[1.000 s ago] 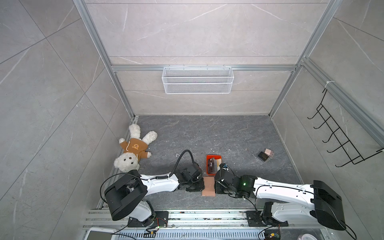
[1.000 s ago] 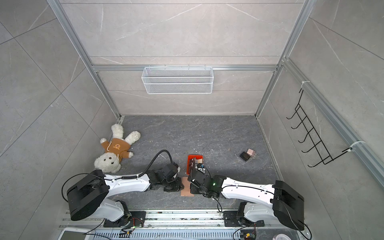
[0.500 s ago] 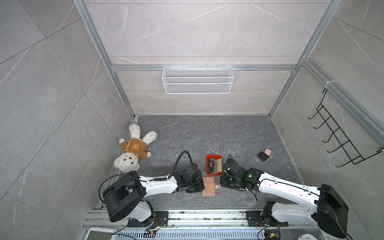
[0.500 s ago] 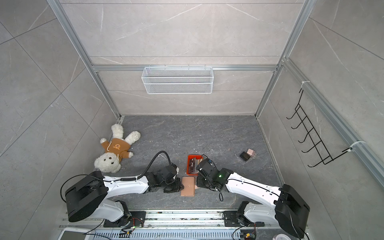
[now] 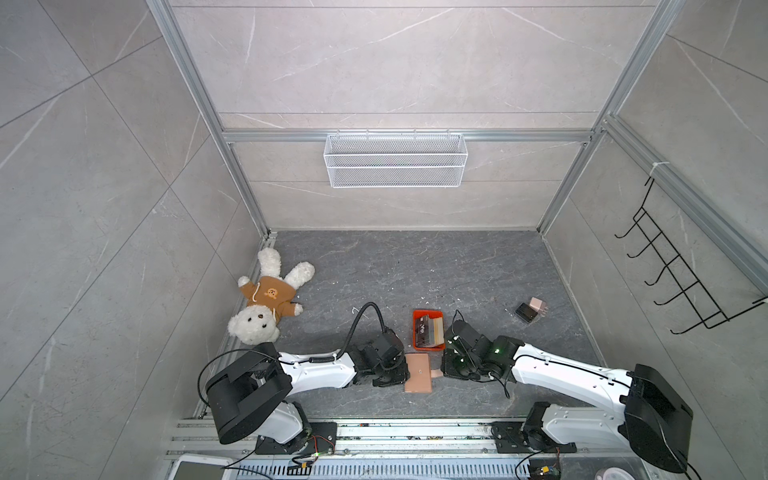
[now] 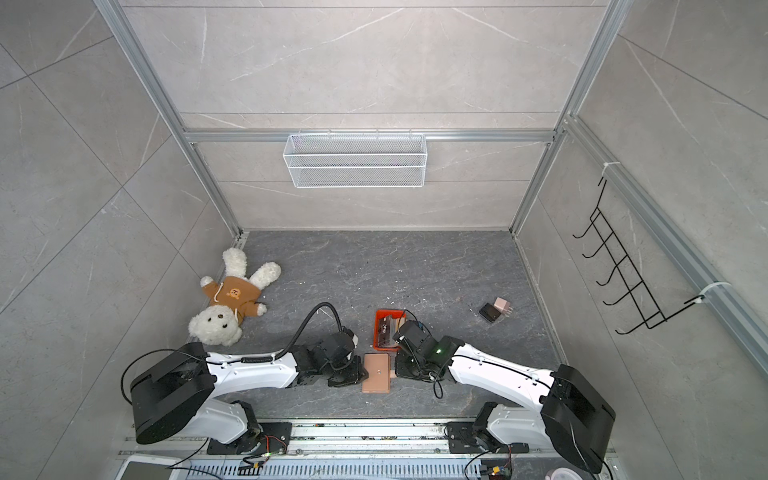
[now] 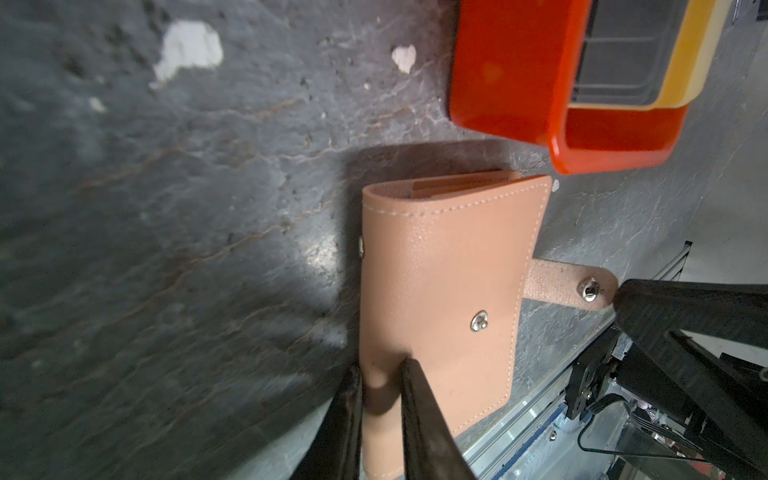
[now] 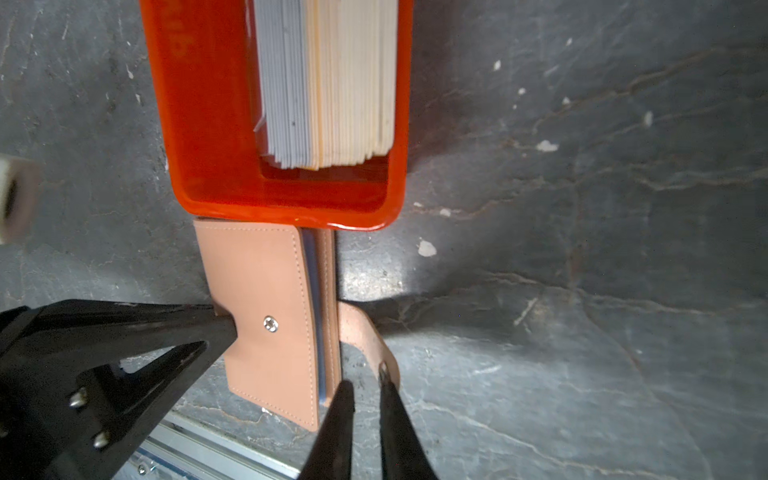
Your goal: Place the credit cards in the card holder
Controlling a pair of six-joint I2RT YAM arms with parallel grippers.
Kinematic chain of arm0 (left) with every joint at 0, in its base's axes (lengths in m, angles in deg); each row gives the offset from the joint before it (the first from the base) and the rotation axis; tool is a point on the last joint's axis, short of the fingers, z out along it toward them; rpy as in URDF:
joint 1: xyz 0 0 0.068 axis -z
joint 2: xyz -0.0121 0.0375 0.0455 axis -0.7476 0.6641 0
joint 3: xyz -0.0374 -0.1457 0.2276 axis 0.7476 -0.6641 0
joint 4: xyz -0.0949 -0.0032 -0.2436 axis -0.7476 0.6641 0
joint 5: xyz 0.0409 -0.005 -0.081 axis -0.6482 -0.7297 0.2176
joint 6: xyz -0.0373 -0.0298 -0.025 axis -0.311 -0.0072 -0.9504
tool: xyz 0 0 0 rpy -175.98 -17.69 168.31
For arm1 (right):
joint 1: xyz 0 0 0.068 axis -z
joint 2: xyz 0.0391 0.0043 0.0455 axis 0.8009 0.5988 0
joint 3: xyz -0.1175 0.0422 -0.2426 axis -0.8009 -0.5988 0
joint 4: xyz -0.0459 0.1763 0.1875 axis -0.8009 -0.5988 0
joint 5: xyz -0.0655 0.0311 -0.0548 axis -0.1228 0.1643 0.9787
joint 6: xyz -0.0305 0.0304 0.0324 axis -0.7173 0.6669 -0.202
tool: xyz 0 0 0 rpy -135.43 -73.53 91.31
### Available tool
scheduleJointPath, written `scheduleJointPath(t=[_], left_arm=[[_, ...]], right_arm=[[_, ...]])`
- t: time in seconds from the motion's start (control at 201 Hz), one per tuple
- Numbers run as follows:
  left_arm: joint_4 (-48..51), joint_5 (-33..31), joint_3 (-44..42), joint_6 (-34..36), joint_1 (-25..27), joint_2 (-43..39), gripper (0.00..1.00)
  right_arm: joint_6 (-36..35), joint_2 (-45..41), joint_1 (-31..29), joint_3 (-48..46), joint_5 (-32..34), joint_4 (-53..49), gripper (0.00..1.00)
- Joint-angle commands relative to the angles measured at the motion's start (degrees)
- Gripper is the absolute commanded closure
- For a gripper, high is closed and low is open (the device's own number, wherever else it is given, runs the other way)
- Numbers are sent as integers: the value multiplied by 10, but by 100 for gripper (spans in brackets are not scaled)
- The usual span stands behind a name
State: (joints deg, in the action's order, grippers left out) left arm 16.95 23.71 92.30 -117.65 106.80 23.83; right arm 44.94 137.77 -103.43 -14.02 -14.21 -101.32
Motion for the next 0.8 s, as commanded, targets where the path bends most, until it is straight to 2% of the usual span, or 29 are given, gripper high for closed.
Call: scheduleJointPath(t=[0.0, 0.159, 0.388, 0.791], left_arm=[[23, 8, -1, -4, 9, 9, 81], [23, 8, -2, -4, 9, 8, 81], [23, 10, -2, -3, 8, 7, 81], [23, 13, 1, 3, 8, 11, 81]], right_arm=[[-5, 5, 2, -7, 12, -17, 83], [-5, -7, 2, 2, 40, -45, 83], [-5, -18, 3, -1, 49, -53, 84], [-11, -9, 3, -15, 16, 4, 84]])
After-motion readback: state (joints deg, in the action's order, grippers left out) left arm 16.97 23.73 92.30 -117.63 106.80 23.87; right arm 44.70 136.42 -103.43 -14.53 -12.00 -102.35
